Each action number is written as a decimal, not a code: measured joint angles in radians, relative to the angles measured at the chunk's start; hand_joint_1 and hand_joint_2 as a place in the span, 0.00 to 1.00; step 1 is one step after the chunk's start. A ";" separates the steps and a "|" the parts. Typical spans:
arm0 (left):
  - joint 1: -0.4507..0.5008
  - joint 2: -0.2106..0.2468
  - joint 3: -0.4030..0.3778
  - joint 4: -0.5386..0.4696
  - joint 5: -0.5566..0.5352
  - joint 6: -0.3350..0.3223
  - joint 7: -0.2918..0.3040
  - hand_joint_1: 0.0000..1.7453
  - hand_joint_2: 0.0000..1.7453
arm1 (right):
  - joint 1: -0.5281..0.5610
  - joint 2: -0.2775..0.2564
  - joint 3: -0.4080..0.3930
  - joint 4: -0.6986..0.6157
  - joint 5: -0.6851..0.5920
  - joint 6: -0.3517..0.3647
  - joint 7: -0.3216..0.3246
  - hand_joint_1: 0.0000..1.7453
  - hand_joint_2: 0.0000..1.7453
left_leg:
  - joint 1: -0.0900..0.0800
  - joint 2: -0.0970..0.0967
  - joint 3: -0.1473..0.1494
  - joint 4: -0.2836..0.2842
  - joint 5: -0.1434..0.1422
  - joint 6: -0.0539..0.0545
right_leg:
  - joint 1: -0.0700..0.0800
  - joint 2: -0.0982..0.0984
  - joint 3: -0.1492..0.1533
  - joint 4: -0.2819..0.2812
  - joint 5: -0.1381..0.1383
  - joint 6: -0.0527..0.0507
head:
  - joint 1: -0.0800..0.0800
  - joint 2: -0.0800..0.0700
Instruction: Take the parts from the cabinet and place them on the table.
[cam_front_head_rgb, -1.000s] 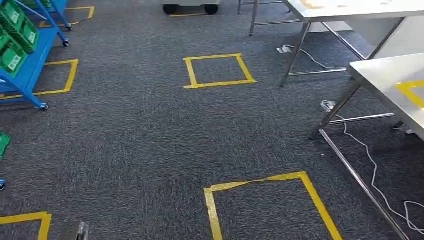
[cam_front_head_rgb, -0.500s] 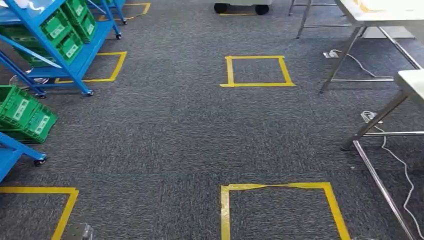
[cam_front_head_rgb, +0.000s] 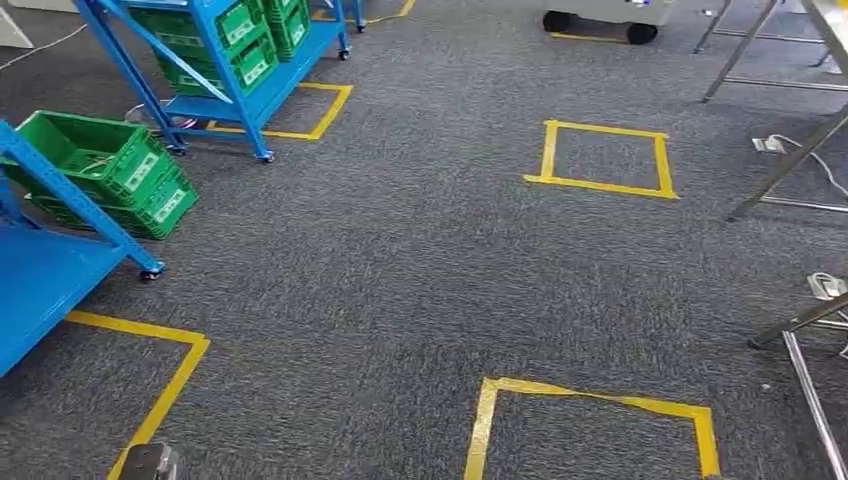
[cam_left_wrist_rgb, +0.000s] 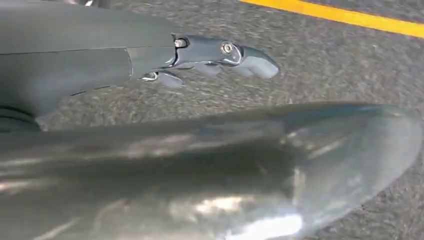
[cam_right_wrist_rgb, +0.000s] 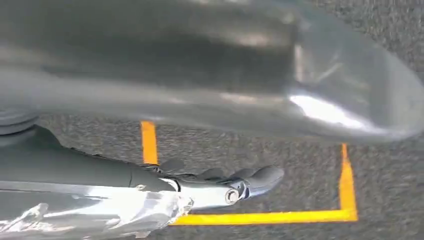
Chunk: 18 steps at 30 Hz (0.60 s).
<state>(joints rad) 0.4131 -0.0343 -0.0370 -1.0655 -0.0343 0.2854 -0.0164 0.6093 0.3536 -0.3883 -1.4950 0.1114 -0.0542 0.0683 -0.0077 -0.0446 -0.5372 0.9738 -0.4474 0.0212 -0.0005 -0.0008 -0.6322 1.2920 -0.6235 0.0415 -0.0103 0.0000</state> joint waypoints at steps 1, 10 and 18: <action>0.001 0.002 -0.005 -0.001 0.006 0.005 0.000 0.00 0.00 | 0.000 0.000 -0.001 0.002 0.000 0.003 -0.001 0.00 0.00 | 0.000 -0.016 0.001 0.001 0.001 -0.002 | -0.001 0.005 0.030 -0.070 0.046 -0.002 | 0.000 0.000; 0.021 0.040 -0.076 -0.027 0.065 0.037 -0.002 0.00 0.00 | 0.002 0.000 -0.010 0.000 0.016 0.027 -0.001 0.00 0.00 | 0.000 -0.006 -0.047 0.066 -0.039 -0.045 | -0.009 0.030 0.128 -0.296 0.133 -0.035 | -0.011 0.000; 0.028 0.070 -0.133 -0.046 0.079 0.057 0.001 0.00 0.00 | 0.004 0.000 -0.011 0.003 0.023 0.030 0.001 0.00 0.00 | 0.011 0.083 -0.025 0.076 -0.015 -0.061 | -0.011 -0.086 0.127 -0.295 0.117 -0.027 | -0.012 0.000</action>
<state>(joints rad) 0.4407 0.0355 -0.1702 -1.1116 0.0450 0.3426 -0.0156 0.6137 0.3536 -0.3994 -1.4923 0.1339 -0.0244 0.0690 0.0030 0.0388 -0.5625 1.0499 -0.4624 -0.0398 -0.0111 -0.0866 -0.5052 0.9966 -0.5061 0.0146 -0.0225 0.0000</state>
